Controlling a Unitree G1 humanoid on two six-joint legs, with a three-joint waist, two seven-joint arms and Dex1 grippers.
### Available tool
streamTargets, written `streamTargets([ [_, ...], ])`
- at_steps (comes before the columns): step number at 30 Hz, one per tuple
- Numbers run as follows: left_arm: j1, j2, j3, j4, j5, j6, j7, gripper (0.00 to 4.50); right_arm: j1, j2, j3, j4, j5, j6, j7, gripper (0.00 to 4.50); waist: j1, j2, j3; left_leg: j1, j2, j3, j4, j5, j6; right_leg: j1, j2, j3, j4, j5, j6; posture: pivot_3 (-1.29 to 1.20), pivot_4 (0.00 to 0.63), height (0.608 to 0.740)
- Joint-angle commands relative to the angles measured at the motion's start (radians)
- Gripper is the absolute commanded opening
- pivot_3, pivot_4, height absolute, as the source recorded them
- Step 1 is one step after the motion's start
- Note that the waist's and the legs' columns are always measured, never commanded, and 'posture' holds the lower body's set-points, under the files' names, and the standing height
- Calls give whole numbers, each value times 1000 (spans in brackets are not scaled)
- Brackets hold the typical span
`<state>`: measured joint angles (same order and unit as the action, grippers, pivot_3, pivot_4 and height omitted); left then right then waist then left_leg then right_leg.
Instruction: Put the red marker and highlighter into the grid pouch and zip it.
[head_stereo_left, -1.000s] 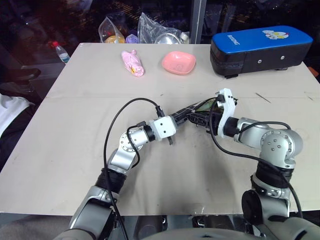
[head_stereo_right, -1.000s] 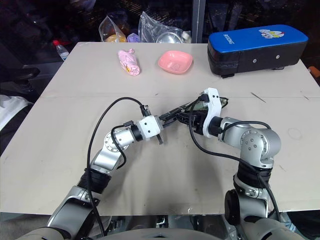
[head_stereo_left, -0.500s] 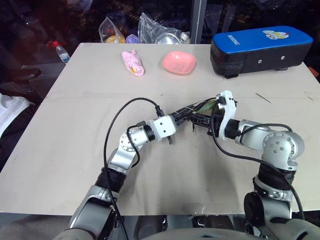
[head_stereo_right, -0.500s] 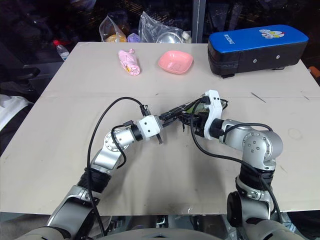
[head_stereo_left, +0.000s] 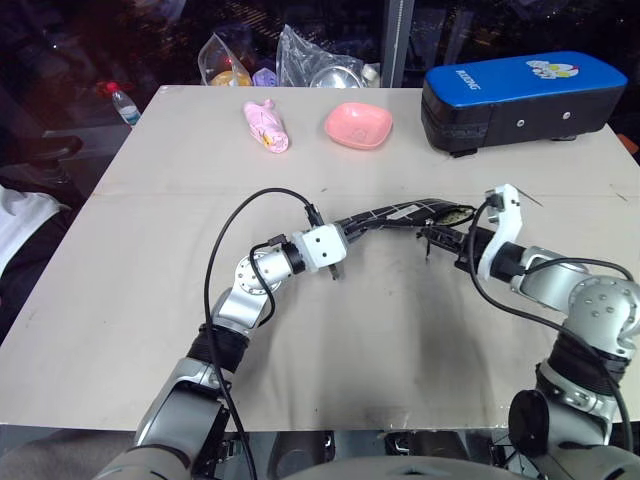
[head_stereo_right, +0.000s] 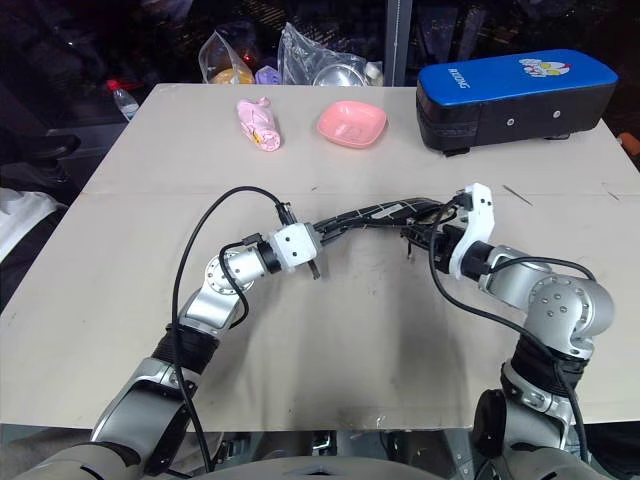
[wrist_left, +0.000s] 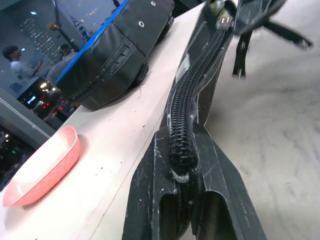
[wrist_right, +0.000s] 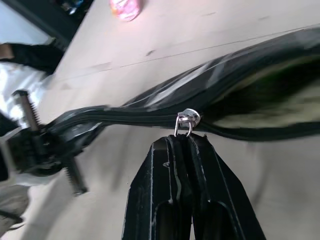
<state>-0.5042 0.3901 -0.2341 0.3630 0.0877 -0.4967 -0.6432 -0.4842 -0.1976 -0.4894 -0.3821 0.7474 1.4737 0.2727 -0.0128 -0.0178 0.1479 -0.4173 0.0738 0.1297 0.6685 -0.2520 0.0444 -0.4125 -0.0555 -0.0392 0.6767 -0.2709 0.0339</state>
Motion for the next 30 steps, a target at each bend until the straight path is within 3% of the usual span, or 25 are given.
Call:
streamTargets([
  [1,-15,17,36,7,2,-20,26,0,6,-58,-64,-7,8,-42,-5,27,0,0,0,0,0,0,0,0,0,0,0,0,0,0,0,0,150,740],
  [7,-11,20,40,13,-3,-22,35,0,10,-127,-100,58,-12,-94,-20,27,1,0,0,0,0,0,0,0,0,0,0,0,0,0,0,0,150,740],
  [13,-3,25,42,12,0,-23,41,0,48,-135,-40,53,3,-130,1,27,-1,0,0,0,0,0,0,0,0,0,0,0,0,0,0,0,150,740],
  [17,7,32,46,2,-3,-14,46,0,84,-170,0,62,-11,-177,21,1286,0,0,0,0,0,0,0,0,0,0,0,0,0,0,0,0,150,740],
  [21,27,36,50,-14,-17,-7,34,0,148,-256,92,78,-80,-258,55,3134,1,0,0,0,0,0,0,0,0,0,0,0,-1,0,0,0,150,740],
  [22,33,37,50,-22,-21,-5,30,349,169,-284,128,81,-106,-288,70,3563,1,0,0,0,0,0,0,0,0,0,0,0,-1,0,0,0,150,740],
  [25,52,44,49,-42,-27,1,16,1564,217,-343,208,95,-172,-384,109,3606,1,0,0,0,0,0,0,0,0,0,0,0,-1,0,0,0,150,740],
  [30,129,96,81,-90,-39,27,9,3822,368,-402,264,115,-290,-818,324,3606,0,0,0,0,0,0,-1,0,0,0,0,0,-2,0,1,0,150,740],
])
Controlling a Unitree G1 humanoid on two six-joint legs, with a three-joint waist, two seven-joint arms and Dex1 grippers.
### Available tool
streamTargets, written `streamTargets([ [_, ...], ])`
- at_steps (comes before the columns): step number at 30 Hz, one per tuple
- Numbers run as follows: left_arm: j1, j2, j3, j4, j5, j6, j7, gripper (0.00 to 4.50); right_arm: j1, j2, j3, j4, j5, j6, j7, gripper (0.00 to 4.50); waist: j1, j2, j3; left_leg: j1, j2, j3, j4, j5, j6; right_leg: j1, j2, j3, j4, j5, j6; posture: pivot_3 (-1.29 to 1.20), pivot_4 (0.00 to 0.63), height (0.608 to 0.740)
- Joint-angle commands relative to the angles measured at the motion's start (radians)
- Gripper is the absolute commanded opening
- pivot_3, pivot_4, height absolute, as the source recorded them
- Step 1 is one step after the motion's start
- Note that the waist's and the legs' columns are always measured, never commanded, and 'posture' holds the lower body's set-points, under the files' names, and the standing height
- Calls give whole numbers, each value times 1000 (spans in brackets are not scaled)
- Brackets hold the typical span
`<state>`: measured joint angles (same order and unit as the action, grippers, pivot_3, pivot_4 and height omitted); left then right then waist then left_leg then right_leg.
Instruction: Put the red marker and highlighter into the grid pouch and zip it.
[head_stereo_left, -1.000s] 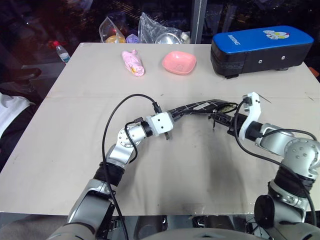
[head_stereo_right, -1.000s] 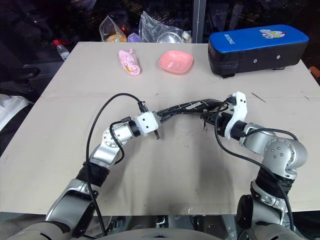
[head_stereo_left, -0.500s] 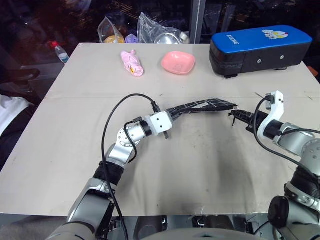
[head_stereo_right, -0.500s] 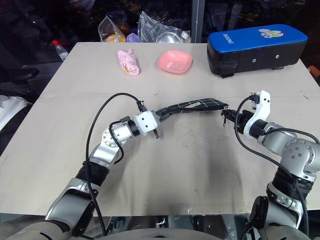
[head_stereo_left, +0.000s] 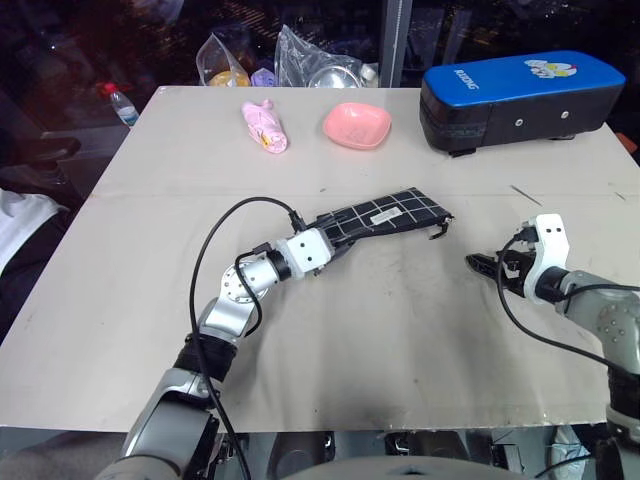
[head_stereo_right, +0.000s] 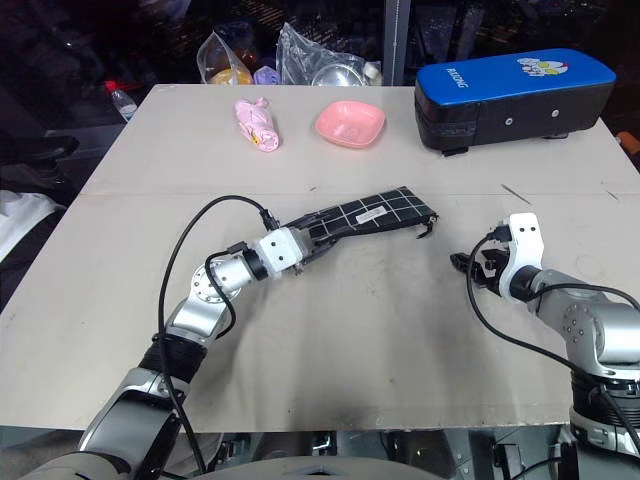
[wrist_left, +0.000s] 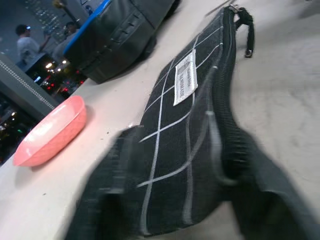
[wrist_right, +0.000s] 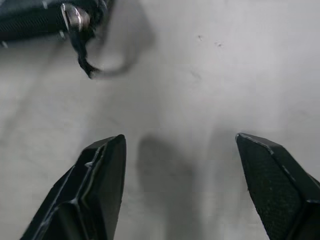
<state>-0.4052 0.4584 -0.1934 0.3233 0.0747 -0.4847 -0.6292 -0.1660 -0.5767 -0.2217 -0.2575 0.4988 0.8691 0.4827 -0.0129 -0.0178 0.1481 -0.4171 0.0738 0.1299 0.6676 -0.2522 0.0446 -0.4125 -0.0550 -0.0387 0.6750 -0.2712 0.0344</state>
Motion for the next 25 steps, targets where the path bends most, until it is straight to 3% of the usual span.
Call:
streamTargets([
  [1,40,33,43,-56,-27,20,-6,4262,70,-25,-2,0,-53,-274,142,3606,0,0,0,0,0,0,0,0,0,0,0,0,-1,0,0,0,150,740],
  [2,59,41,50,-71,-39,36,-14,4463,101,-33,-2,11,-69,-339,176,3606,0,0,0,0,0,0,0,0,0,0,0,0,-1,0,0,0,150,740],
  [8,223,67,105,-277,-211,256,-82,4463,216,-97,-13,130,-85,-622,434,3606,2,0,0,1,1,1,1,0,0,1,-1,0,-1,0,0,0,150,740],
  [15,435,90,157,-565,-375,561,-85,4463,172,-81,-85,390,-26,-921,642,3606,1,1,0,2,2,1,0,0,0,2,0,1,0,0,0,0,150,740],
  [19,548,90,153,-694,-406,673,-64,4463,125,-115,-75,533,-53,-964,698,3606,1,1,0,3,2,1,1,0,0,2,-1,2,0,0,0,0,150,740],
  [25,579,76,146,-751,-375,710,-23,4463,82,-143,-48,590,-82,-987,735,3606,9,1,0,3,1,1,1,0,0,2,-1,2,1,0,-1,0,150,740],
])
